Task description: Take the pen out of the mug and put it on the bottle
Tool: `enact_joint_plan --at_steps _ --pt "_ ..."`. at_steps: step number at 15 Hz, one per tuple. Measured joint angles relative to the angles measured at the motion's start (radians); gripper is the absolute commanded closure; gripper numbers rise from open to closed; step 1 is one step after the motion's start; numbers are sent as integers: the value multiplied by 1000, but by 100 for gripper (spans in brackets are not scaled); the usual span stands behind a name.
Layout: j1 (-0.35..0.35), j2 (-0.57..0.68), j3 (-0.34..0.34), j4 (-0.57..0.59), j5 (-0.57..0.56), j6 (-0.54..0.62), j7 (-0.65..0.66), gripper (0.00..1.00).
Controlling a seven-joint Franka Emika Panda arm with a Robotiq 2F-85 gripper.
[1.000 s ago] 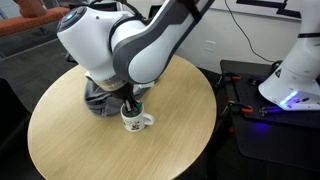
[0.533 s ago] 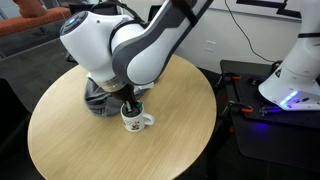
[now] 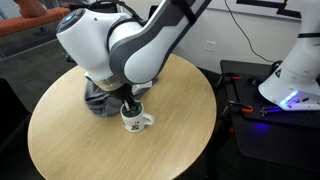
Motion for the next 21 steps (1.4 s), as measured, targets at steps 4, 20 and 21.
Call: enact_joint_plan --at_steps 4,20,21 --pt "13 -4 0 19 -1 -12 2 96" --pt "118 -394 14 -106 -38 -299 171 96" --pt "118 -422 18 -132 -44 -297 166 96"
